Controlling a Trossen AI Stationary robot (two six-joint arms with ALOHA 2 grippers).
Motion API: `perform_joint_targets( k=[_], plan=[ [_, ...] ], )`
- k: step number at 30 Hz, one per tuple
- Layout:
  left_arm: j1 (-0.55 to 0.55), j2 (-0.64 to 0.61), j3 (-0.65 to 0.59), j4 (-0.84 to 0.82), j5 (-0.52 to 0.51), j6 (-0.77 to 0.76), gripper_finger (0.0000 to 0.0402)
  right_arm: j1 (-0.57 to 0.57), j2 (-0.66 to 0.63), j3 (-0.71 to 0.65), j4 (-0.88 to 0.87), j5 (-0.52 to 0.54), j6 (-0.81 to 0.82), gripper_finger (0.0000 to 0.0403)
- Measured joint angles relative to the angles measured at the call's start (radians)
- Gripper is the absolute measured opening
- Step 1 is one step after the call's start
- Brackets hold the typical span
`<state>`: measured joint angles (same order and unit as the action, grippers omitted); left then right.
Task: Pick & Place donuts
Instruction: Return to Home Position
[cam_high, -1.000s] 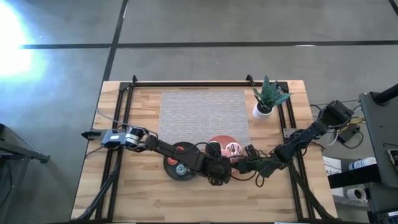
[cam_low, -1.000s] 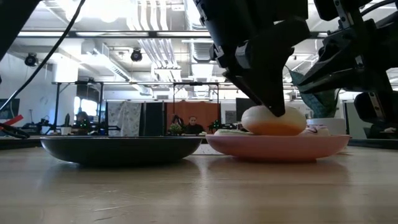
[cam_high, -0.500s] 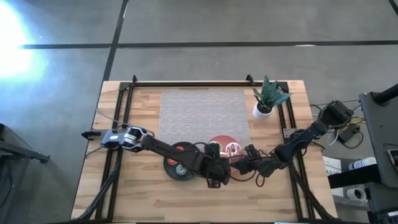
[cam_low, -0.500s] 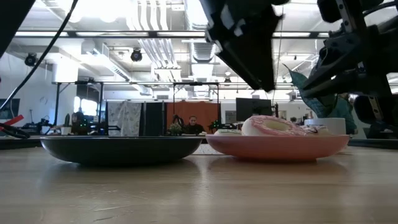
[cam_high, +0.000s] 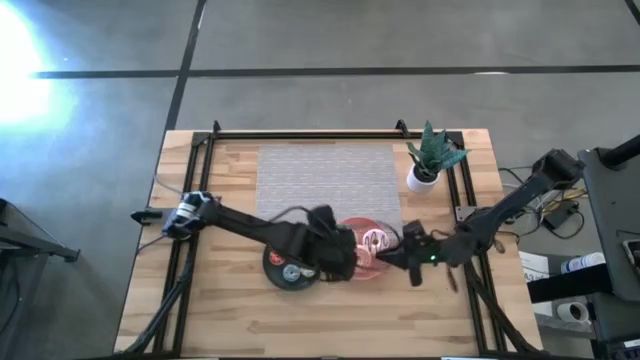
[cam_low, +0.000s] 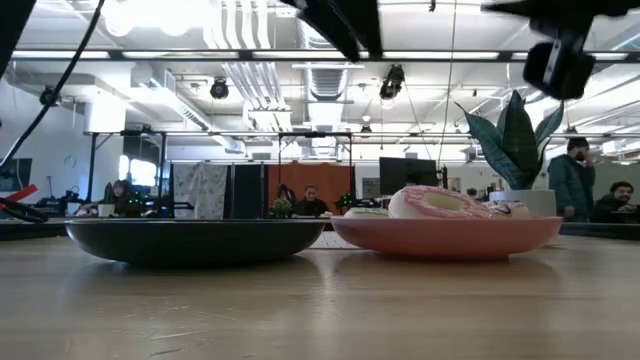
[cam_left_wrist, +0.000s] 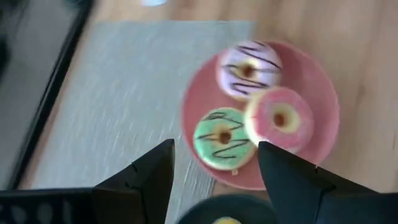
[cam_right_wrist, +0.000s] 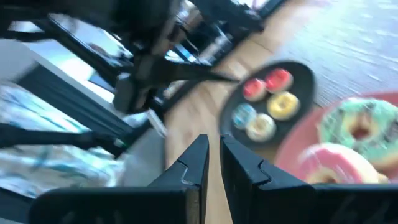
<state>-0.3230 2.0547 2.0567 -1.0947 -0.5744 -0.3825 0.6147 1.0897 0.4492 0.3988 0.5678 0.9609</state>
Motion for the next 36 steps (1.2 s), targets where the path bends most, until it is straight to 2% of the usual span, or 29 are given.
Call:
perform_joint_targets(
  k=[2, 4, 8, 12, 14, 17, 20, 22, 25, 31, 36],
  plan=[
    [0.003, -0.042, 0.000, -0.054, -0.011, -0.154, 0.0204, 0.000, -0.062, 0.000, -0.002, 0.000, -0.001, 0.0033],
    [0.001, -0.083, -0.002, -0.064, -0.016, -0.217, 0.0204, 0.001, -0.123, 0.000, 0.000, -0.004, -0.003, 0.0033],
    [-0.015, -0.147, -0.036, 0.011, -0.002, -0.191, 0.0204, 0.006, -0.221, 0.000, 0.001, -0.149, -0.185, 0.0033],
    [-0.013, -0.213, -0.127, 0.158, 0.071, -0.124, 0.0204, 0.007, -0.286, -0.013, 0.007, -0.249, -0.258, 0.0033],
    [-0.001, -0.247, -0.201, 0.278, 0.150, -0.095, 0.0204, 0.007, -0.292, -0.031, 0.003, -0.257, -0.258, 0.0034],
    [0.022, -0.292, -0.351, 0.507, 0.336, -0.037, 0.0204, 0.006, -0.273, -0.056, 0.015, -0.255, -0.238, 0.0034],
    [0.054, -0.335, -0.516, 0.764, 0.518, -0.015, 0.0204, -0.010, -0.219, -0.093, 0.126, -0.255, -0.225, 0.0034],
    [0.078, -0.371, -0.613, 0.887, 0.579, -0.017, 0.0204, -0.029, -0.177, -0.121, 0.235, -0.258, -0.224, 0.0034],
    [0.114, -0.443, -0.730, 0.994, 0.586, -0.020, 0.0204, -0.086, -0.126, -0.151, 0.341, -0.329, -0.228, 0.0034],
    [0.202, -0.631, -0.889, 1.046, 0.585, 0.008, 0.0204, -0.310, -0.122, -0.189, 0.365, -0.639, -0.201, 0.0034],
    [0.260, -0.784, -1.006, 1.053, 0.582, 0.054, 0.0204, -0.426, -0.165, -0.197, 0.367, -0.722, -0.243, 0.0034]
  ],
)
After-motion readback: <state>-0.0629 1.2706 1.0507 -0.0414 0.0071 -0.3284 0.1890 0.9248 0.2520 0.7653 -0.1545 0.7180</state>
